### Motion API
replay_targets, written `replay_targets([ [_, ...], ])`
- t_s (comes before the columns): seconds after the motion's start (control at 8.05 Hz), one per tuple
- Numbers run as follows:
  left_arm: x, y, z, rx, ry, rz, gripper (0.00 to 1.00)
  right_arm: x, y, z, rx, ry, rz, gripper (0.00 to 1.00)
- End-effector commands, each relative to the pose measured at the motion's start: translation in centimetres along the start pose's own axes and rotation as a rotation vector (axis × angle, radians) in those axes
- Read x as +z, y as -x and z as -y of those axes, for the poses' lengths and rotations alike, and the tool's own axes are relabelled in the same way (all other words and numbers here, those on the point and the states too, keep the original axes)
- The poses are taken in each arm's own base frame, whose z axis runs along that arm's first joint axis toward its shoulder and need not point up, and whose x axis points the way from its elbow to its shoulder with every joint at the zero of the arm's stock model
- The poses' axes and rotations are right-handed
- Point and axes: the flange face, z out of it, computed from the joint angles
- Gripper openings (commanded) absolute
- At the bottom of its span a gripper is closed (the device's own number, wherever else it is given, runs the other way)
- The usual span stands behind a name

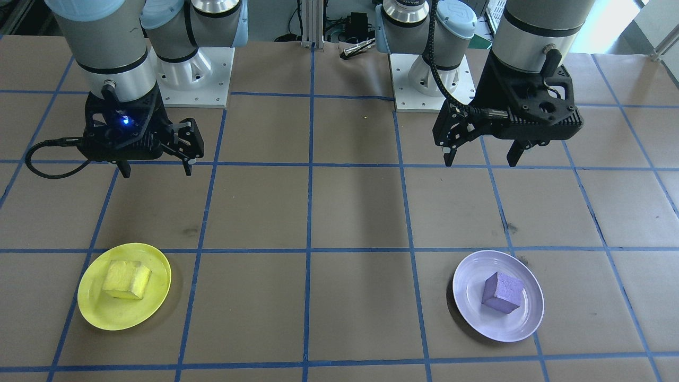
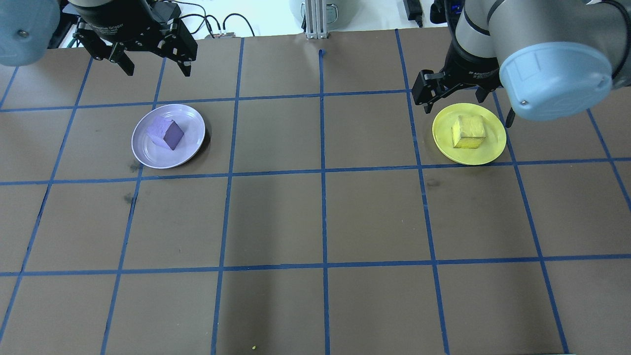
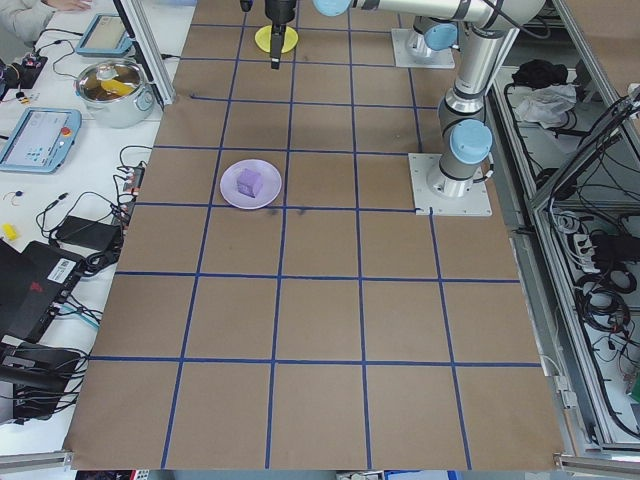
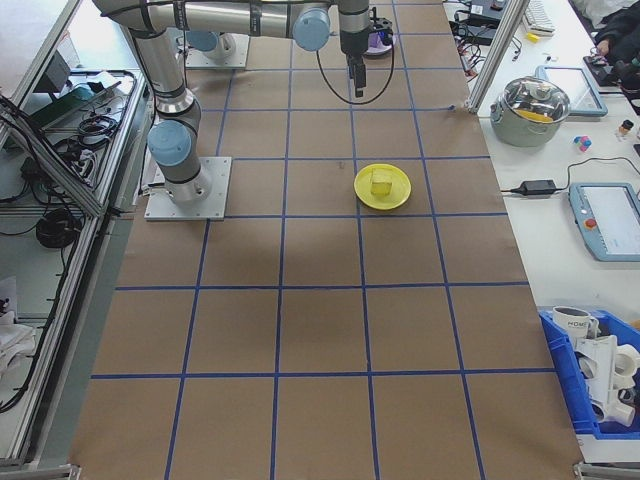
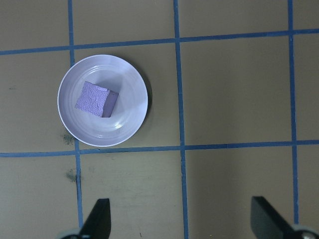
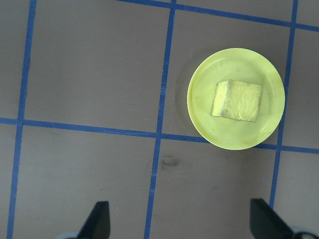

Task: Sort blocks by color into plates

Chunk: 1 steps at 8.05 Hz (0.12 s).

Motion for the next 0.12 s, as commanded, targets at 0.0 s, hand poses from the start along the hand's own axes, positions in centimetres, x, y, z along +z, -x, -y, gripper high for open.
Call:
replay_targets([
  [0.0,-0.07,0.16,-0.04,0.0,-0.001,0.001,1.0,0.07,0.0,0.04,0.0,0.001,0.0,1.0],
])
